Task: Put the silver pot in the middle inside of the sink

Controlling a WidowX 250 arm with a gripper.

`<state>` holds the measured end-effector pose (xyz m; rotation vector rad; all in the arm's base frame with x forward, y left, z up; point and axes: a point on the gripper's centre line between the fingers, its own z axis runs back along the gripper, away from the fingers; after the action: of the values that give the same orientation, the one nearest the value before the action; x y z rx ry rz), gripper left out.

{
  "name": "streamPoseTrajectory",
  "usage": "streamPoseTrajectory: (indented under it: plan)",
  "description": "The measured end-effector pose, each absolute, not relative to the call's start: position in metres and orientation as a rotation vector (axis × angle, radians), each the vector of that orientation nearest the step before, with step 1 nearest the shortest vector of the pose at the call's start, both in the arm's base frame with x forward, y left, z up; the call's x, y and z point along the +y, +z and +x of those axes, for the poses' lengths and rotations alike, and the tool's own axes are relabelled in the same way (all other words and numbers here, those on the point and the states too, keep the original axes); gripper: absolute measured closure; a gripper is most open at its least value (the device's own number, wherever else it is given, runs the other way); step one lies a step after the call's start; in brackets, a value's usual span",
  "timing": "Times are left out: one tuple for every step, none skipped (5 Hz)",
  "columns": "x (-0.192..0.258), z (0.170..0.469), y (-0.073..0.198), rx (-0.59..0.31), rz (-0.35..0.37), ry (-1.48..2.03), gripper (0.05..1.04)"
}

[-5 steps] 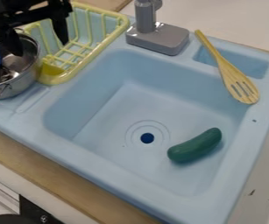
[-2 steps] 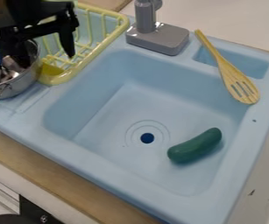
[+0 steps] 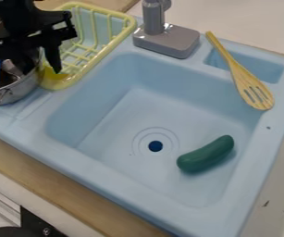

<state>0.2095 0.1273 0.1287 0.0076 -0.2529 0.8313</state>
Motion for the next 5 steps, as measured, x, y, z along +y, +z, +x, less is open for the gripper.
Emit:
streamPoseTrajectory:
  plan:
    - [0.127,0.210,0.128,-0.253,0.027,0.824,0.908]
    - [0.124,0.211,0.128,-0.244,0.079,0.783,1.007]
    - [0.116,0.215,0.128,-0.235,0.136,0.720,1.022]
    - [0.106,0.215,0.129,-0.209,0.153,0.662,1.023]
    - [0.092,0.218,0.138,-0.251,0.144,0.611,1.026]
